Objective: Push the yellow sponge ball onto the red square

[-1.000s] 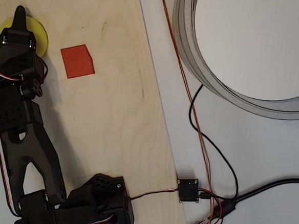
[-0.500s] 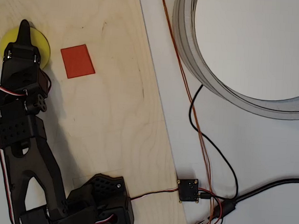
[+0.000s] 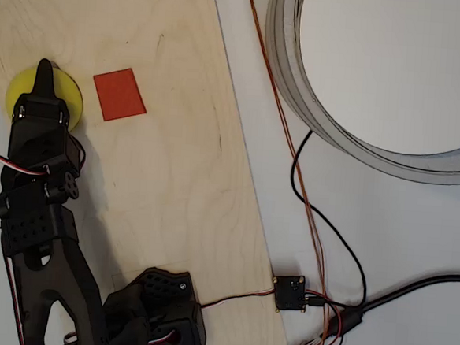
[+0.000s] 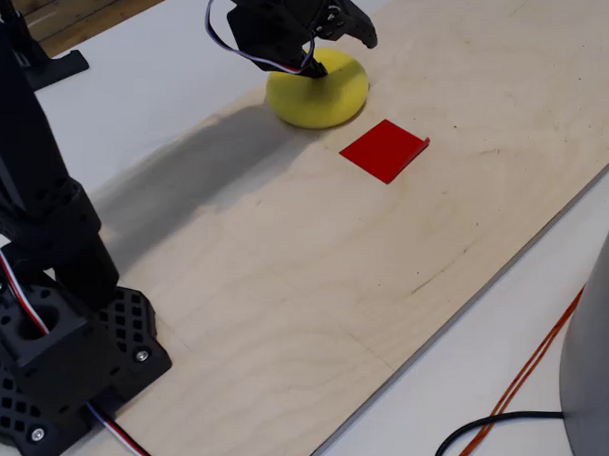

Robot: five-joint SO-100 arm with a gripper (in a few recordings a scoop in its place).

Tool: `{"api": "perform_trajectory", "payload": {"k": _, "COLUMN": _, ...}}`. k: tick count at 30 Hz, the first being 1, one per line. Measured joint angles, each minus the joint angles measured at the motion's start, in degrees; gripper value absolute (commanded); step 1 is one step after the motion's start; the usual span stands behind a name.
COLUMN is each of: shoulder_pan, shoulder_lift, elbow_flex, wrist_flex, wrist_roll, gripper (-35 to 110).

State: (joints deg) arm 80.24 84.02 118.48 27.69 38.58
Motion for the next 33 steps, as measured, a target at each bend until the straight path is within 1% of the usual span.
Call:
{"api": "perform_trajectory", "payload": {"k": 4, "shoulder_pan": 0.0, "shoulder_lift": 1.9, "elbow_flex": 2.6, "wrist_flex": -0.6, "wrist_roll": 0.0, "gripper": 25}}
{"api": "perform_trajectory", "payload": {"k": 9, "shoulder_pan": -0.2, "shoulder_lift": 3.9, "elbow_flex": 4.0, "wrist_flex": -0.6, "wrist_roll": -1.7, "gripper": 29}}
{"api": "perform_trajectory", "payload": {"k": 12, "shoulder_pan": -0.4, "shoulder_lift": 4.3, "elbow_flex": 3.3, "wrist_flex": -0.5, "wrist_roll": -5.4, "gripper": 33}}
{"api": "perform_trajectory", "payload": {"k": 18, "shoulder_pan": -0.5, "shoulder_lift": 4.7, "elbow_flex": -2.8, "wrist_flex": -0.1, "wrist_roll": -17.1, "gripper": 35}}
{"api": "perform_trajectory", "payload": {"k": 22, "shoulder_pan": -0.4, "shoulder_lift": 4.7, "elbow_flex": -5.2, "wrist_flex": -0.3, "wrist_roll": -20.7, "gripper": 36}}
{"api": "perform_trajectory", "payload": {"k": 24, "shoulder_pan": -0.5, "shoulder_lift": 4.7, "elbow_flex": -5.2, "wrist_flex": -0.3, "wrist_roll": -19.6, "gripper": 36}}
{"api": "perform_trajectory", "payload": {"k": 26, "shoulder_pan": -1.1, "shoulder_lift": 4.7, "elbow_flex": -5.2, "wrist_flex": -0.3, "wrist_roll": -16.5, "gripper": 37}}
{"api": "perform_trajectory", "payload": {"k": 33, "shoulder_pan": -5.3, "shoulder_lift": 4.7, "elbow_flex": -4.3, "wrist_flex": -1.9, "wrist_roll": -1.8, "gripper": 38}}
